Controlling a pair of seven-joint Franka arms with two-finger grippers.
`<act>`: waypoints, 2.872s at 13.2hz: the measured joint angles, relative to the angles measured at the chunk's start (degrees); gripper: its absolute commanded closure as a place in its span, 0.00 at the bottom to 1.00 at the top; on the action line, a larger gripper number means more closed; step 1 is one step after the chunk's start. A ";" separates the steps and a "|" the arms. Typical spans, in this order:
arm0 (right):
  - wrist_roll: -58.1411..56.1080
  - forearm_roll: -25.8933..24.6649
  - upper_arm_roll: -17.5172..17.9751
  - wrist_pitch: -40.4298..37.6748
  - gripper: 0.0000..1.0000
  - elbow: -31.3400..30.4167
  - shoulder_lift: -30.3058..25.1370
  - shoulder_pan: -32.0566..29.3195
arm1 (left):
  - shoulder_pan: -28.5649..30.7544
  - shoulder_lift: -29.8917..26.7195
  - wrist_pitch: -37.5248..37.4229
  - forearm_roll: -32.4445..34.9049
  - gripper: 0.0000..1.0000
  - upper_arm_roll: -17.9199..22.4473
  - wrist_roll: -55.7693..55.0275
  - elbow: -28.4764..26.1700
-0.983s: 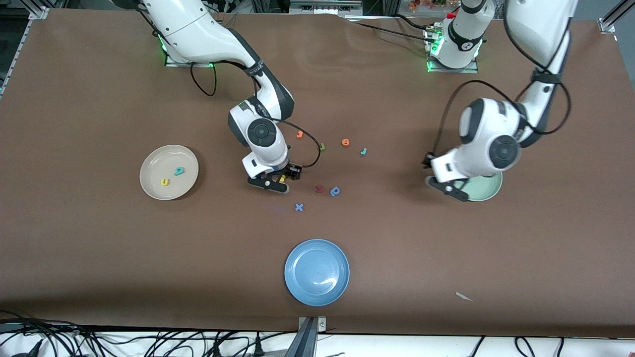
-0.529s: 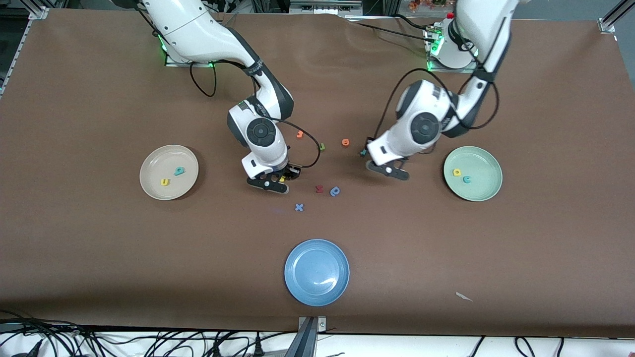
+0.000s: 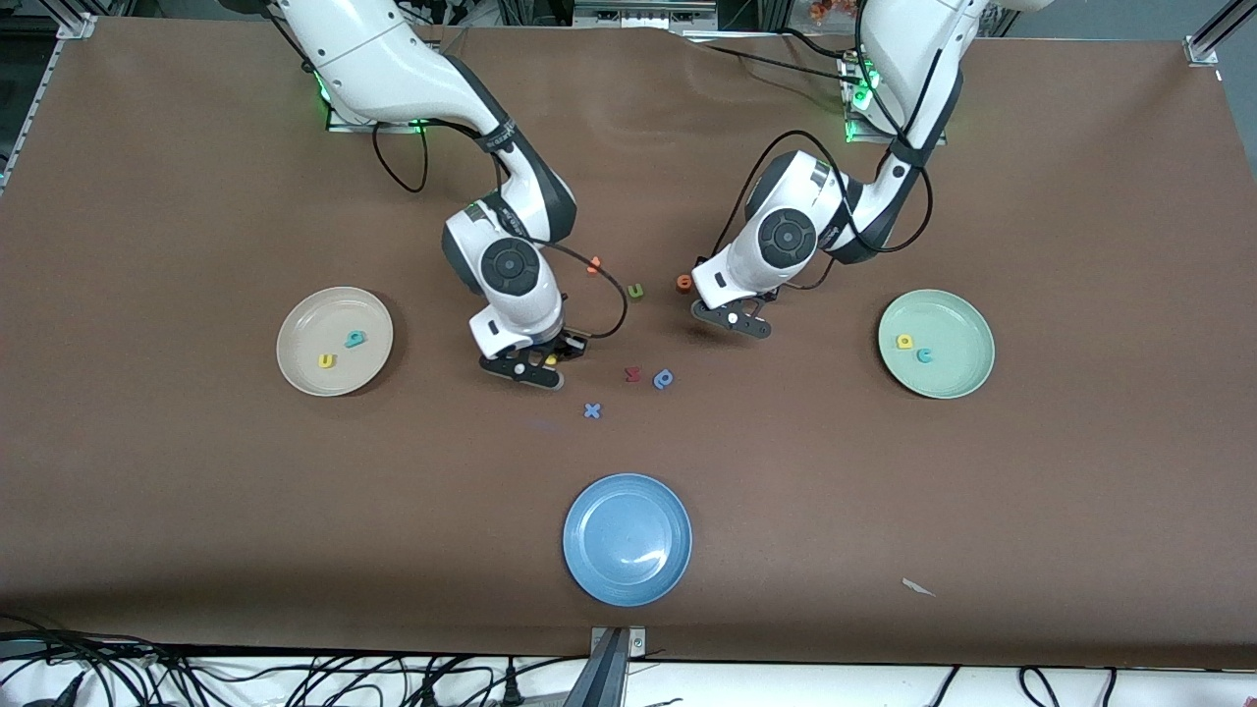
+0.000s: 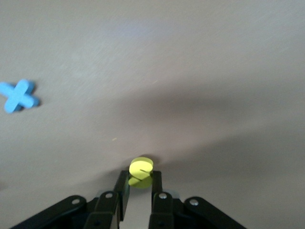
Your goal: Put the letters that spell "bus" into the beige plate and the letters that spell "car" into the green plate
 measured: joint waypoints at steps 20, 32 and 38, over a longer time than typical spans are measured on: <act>-52.90 0.03 -26.50 -9.87 0.65 -20.94 -12.64 -1.63 | 14.25 -2.72 -3.25 2.39 1.00 2.90 17.31 1.23; -53.13 1.41 -26.59 -35.78 0.01 1.78 -19.44 -1.54 | 21.99 -5.30 -11.96 9.93 0.00 10.76 34.61 0.12; -53.12 3.37 -27.83 -46.49 0.01 16.15 -19.59 -1.53 | 21.96 -12.52 -11.56 10.36 0.00 10.72 34.61 0.41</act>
